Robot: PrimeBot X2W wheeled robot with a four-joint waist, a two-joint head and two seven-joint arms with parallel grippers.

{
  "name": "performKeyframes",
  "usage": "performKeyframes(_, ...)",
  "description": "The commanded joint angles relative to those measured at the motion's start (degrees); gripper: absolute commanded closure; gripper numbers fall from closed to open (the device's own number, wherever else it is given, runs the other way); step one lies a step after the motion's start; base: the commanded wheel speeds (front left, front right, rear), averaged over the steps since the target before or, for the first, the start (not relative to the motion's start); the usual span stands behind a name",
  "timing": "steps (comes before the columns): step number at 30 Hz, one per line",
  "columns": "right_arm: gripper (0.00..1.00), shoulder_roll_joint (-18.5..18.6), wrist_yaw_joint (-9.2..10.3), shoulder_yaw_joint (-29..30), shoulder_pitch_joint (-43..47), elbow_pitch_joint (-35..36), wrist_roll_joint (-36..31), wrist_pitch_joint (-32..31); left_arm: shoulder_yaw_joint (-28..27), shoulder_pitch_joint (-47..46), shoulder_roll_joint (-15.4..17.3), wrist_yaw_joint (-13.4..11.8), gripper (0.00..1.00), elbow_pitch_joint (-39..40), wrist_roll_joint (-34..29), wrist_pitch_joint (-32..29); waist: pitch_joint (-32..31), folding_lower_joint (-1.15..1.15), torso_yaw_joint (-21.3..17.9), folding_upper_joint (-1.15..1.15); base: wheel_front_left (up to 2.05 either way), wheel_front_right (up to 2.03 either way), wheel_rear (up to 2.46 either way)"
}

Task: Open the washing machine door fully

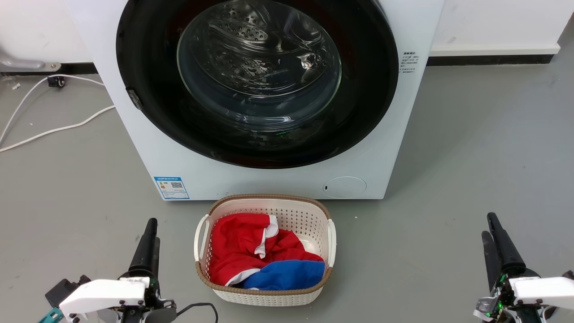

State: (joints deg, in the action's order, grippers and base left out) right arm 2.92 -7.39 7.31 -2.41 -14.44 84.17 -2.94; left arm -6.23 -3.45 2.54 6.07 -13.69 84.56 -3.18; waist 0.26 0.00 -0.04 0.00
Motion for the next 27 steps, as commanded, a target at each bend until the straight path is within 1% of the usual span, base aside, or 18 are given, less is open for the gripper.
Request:
performKeyframes(1,0.00,0.2,-0.06,0.4,-0.4,2.2,-3.7,0.8,0.1,-0.4,0.2,-0.7,0.00,2.2,-3.5,0.9,0.0,0.00,0.0,0.00,0.00,0.00,0.00)
performKeyframes(11,0.00,0.1,-0.07,0.1,0.9,6.9,-17.6,3.3,1.7,0.5,0.2,-4.0,0.00,5.8,-16.2,3.4,0.2,0.00,0.0,0.00,0.00,0.00,0.00)
performKeyframes(16,0.00,0.1,-0.07,-0.3,1.7,9.0,-24.5,4.4,2.8,0.9,0.2,-5.3,0.00,6.8,-23.5,4.5,0.2,0.00,0.0,0.00,0.00,0.00,0.00)
performKeyframes(17,0.00,0.1,-0.07,-0.3,1.7,9.0,-24.5,4.4,2.8,0.9,0.2,-5.3,0.00,6.8,-23.5,4.5,0.2,0.00,0.0,0.00,0.00,0.00,0.00)
performKeyframes(18,0.00,0.1,-0.08,-0.4,1.9,9.4,-26.0,4.6,3.1,1.0,0.2,-5.5,0.00,7.0,-24.8,4.7,0.2,0.00,0.0,0.00,0.00,0.00,0.00)
performKeyframes(19,0.00,0.1,-0.08,-0.9,2.3,10.4,-30.2,5.3,3.7,1.2,0.3,-6.2,0.00,7.3,-28.9,5.4,0.3,0.00,0.0,0.00,0.00,0.00,0.00)
performKeyframes(27,0.00,0.1,-0.09,-1.5,3.5,12.2,-40.1,6.9,5.8,1.3,1.3,-8.3,0.00,8.3,-37.4,7.0,0.3,0.00,0.0,0.00,0.00,0.00,0.00)
